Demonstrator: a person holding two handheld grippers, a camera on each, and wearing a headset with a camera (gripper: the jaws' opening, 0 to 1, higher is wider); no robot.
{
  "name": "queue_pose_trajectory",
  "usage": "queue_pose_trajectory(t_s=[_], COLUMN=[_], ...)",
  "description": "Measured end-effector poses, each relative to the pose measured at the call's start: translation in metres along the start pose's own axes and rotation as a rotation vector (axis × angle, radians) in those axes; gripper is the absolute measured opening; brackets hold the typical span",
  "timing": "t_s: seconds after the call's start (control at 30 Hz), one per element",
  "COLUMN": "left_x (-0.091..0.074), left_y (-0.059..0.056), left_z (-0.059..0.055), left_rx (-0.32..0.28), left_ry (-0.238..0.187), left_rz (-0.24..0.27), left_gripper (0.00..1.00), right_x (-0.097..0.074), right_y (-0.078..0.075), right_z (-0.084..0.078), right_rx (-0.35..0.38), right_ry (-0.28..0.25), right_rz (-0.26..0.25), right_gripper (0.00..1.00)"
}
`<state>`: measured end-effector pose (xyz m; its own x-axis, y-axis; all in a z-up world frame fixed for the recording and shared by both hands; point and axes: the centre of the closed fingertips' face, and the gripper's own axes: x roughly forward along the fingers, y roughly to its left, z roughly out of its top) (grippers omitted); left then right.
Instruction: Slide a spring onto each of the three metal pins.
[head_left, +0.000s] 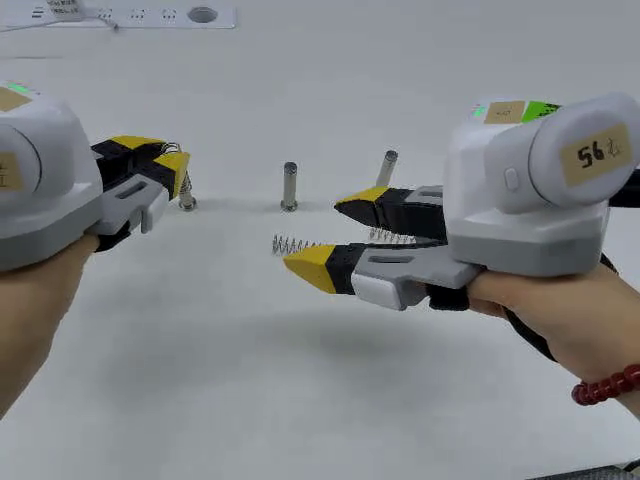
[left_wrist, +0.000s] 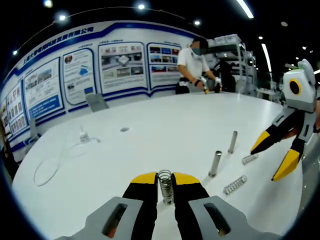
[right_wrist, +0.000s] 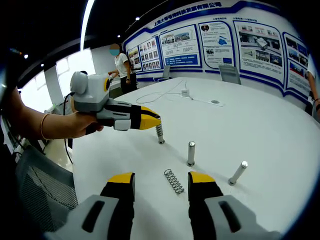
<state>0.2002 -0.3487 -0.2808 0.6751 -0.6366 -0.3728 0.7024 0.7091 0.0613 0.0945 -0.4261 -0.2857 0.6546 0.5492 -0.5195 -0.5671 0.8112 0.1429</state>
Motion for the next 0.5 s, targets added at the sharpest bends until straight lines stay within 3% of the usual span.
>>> queue_pose_trajectory(t_s=[0.5], left_x=[0.007], left_y=[-0.001], left_z=[-0.016], left_rx=[-0.004], left_ry=[0.035], left_rz=[-0.007], left_gripper=[0.11], right_x=[-0.001], right_y=[-0.007], right_z=[-0.007], right_rx=[0.006], right_ry=[0.022], right_rz=[-0.02], right_gripper=[0.43])
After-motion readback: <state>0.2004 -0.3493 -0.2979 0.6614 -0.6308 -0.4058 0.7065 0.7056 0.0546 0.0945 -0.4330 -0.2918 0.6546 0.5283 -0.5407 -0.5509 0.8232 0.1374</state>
